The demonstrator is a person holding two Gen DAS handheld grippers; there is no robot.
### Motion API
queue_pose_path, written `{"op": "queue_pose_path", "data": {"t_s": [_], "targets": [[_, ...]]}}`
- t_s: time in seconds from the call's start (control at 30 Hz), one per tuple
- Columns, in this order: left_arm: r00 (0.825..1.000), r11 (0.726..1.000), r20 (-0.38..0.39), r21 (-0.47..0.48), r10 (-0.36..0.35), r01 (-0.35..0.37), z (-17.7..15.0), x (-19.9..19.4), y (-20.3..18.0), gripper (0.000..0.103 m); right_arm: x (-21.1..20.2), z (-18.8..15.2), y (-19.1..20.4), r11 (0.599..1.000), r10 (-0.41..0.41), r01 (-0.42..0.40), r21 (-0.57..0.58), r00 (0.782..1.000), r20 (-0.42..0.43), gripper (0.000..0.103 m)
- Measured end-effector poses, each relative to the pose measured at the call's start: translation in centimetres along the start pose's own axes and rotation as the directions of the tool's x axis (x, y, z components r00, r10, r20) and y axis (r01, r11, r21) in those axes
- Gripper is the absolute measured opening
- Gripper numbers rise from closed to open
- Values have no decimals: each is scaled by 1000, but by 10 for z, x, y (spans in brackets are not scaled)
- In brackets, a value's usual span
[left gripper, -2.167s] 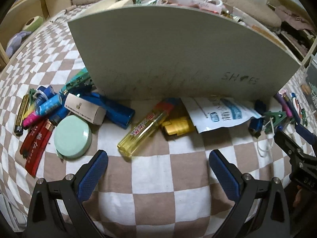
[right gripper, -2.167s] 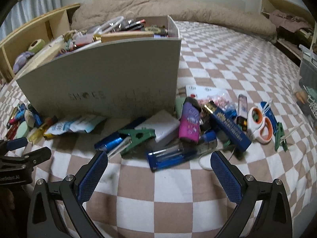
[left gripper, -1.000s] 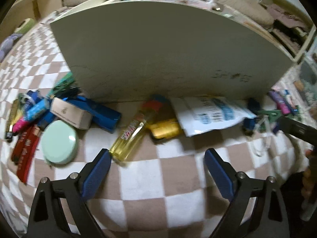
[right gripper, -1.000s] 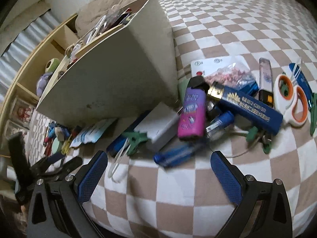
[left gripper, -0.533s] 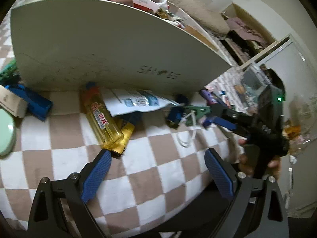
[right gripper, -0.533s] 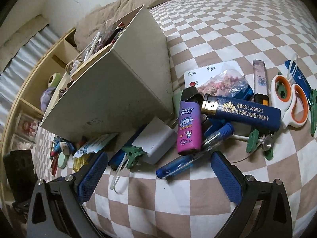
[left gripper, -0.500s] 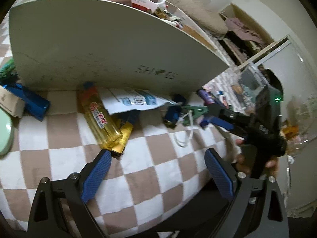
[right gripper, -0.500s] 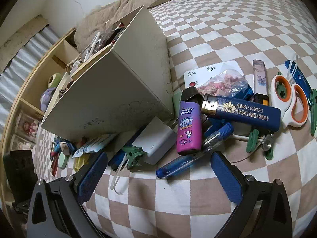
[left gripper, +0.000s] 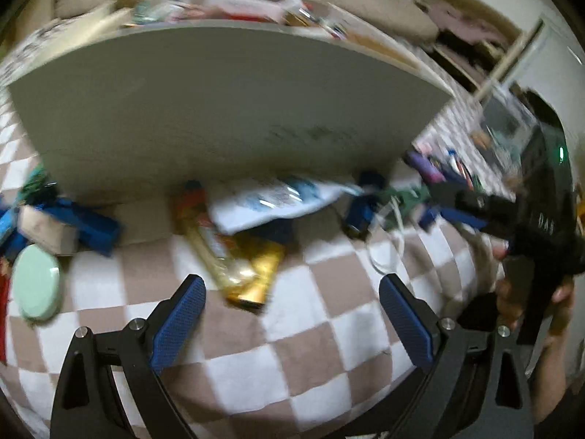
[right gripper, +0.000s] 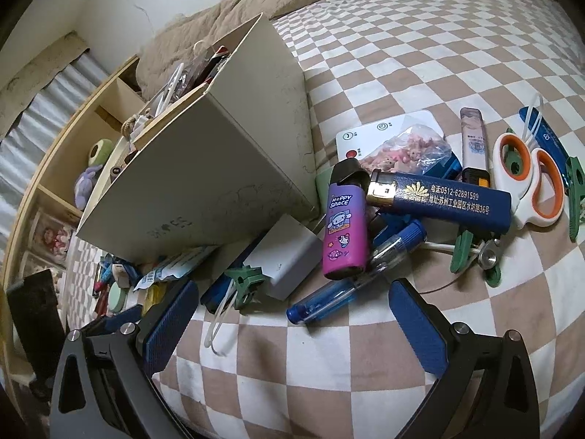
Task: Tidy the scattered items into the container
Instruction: 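Move left tool toward yellow lighter while right tool approaches blue transparent lighter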
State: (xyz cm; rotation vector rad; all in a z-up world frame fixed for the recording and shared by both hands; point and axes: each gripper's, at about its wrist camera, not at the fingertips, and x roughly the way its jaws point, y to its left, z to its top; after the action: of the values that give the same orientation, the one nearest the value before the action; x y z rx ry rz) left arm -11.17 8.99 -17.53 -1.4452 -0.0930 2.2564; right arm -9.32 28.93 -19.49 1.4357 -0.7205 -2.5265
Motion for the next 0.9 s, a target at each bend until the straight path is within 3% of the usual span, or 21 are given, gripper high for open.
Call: {"op": "queue_pose_path", "data": {"t_s": [0.07, 0.23, 0.4, 0.57, 0.7, 0.8, 0.9], "targets": [[1000, 999, -7, 34, -11, 12, -3, 2, -6, 97, -1, 0, -1, 1000, 1, -1, 2, 1000, 1, 103], [983, 983, -14, 33, -182, 182, 8, 12, -24, 97, -3, 2, -4, 999, 25, -25, 30, 1000, 8, 103], [973, 972, -7, 22, -233, 233, 17, 10, -28, 97, -12, 4, -8, 999, 25, -27, 44, 999, 49, 103], [977, 978, 45, 22, -209, 208, 24, -10, -17, 97, -15, 14, -21, 992, 99, -103, 73, 994, 49, 103], [986, 987, 44, 33, -158, 156, 36, -15, -1, 97, -9, 23, -27, 993, 84, -86, 79, 996, 27, 103], [998, 987, 2, 144, -66, 65, 38, -11, -3, 97, -7, 28, -28, 994, 76, -77, 72, 997, 22, 103], [999, 963, -33, 268, 26, -16, 32, -4, -2, 97, -8, 30, -28, 996, 58, -59, 62, 998, 31, 103]]}}
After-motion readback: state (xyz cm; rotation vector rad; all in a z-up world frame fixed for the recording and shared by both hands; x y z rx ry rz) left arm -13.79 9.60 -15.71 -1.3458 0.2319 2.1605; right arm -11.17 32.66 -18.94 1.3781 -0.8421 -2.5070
